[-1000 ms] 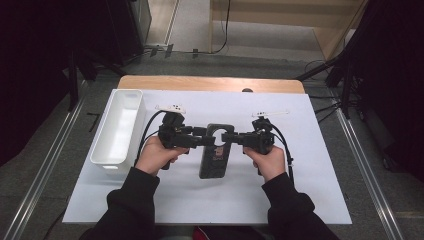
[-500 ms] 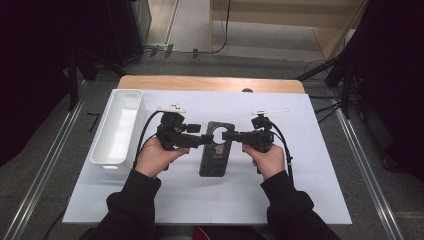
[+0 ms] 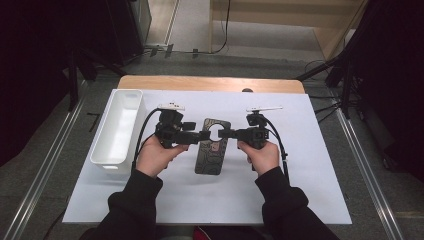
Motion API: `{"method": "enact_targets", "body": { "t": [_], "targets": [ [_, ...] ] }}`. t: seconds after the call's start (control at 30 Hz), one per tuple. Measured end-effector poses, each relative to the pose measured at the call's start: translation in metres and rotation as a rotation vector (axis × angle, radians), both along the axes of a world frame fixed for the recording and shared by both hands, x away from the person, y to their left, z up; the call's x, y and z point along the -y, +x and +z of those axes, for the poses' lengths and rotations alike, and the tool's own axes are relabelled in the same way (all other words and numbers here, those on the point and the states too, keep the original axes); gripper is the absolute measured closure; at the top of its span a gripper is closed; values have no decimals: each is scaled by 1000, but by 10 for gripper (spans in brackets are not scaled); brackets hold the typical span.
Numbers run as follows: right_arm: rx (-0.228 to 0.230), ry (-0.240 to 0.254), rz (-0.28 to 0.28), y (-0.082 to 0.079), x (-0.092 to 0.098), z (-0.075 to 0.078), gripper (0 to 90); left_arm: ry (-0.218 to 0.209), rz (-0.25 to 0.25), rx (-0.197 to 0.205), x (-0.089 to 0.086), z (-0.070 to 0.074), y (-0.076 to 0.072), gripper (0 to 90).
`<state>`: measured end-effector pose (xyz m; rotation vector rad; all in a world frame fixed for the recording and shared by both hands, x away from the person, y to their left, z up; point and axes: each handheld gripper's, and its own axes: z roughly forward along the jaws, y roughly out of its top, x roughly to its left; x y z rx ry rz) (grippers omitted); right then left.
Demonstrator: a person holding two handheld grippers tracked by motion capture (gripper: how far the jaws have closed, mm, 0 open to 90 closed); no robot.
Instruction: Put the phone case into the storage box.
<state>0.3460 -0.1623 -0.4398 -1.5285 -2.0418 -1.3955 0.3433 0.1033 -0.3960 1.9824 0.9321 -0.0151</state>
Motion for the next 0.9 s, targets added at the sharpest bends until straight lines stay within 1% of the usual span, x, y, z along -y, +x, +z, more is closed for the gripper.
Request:
{"method": "enact_targets", "body": {
  "t": [0.03,0.17,0.27,0.33,0.47,0.57,0.7,0.77,0.8,0.9],
  "targets": [
    [-4,-1,-1,0,-1,0,702,-4,3,-5,1,0,1,256],
    [-23,-14,-13,1,-4,1,702,12,16,-1,2,0,3,257],
    [-37,-19,-26,1,-6,0,702,12,26,-15,2,-1,5,267],
    [-41,-12,-27,1,-8,-1,702,20,32,-9,2,-2,7,277],
    [-46,-20,-39,1,-12,-3,702,25,45,-10,3,-4,9,277],
    [-53,-9,-48,1,-14,-5,702,39,53,-17,3,-5,11,278],
    [-70,7,-59,1,-16,-7,702,39,69,-30,4,-6,13,279],
    [-71,6,-63,0,-18,-7,702,59,81,-25,5,-6,13,314],
    [-72,7,-68,0,-18,-7,702,69,87,-23,6,-7,13,314],
    [-75,11,-80,0,-19,-7,702,84,103,-19,7,-7,13,315]
  ]
}}
